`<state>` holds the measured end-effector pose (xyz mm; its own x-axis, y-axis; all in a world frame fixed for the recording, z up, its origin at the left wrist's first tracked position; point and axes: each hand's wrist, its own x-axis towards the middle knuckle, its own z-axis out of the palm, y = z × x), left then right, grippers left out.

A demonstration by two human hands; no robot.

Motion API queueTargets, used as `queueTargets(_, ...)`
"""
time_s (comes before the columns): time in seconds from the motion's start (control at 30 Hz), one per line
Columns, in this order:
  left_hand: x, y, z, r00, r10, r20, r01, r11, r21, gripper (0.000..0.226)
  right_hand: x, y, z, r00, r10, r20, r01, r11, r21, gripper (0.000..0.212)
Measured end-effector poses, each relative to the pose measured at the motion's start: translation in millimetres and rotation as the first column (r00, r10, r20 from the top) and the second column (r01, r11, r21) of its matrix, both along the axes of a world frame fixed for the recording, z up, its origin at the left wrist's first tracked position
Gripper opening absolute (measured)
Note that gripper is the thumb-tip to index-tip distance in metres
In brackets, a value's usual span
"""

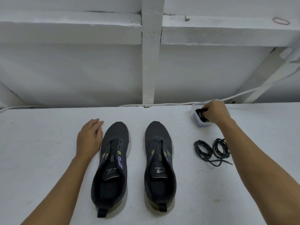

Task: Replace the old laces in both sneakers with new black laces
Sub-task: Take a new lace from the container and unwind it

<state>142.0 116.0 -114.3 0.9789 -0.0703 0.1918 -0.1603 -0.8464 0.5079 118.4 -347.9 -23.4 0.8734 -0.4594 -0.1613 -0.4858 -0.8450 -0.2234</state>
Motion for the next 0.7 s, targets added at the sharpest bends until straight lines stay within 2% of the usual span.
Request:
queueTargets(0.23,-0.7,-0.4,-3.3,0.999,0.018,0.036,-0.017,0.999,-0.035,0.028,-21.7,29.3,53.6,0.941,0.043,0.336,-0.073,0.995,0.075,0.024)
queueTargets(0.4,-0.6,0.1,-4.8,0.999,0.024,0.021,-0.023,0.998,-0.054,0.029,-21.1,90.9,88.7,0.889,0.088,0.449,-0.173,0.973,0.152,0.023)
queueTargets(0.53,-1.1,-0.3,-4.7,0.999,0.026,0.023,-0.024,0.998,-0.062,0.03,-1.6,146.5,83.9,0.879,0.18,0.442,-0.302,0.927,0.222,0.024)
queueTargets(0.7,-0.7,0.0,-5.0,0.999,0.03,0.026,-0.028,0.997,-0.074,0.03,32.5,205.0,44.0,0.913,0.188,0.362,-0.301,0.909,0.287,0.024)
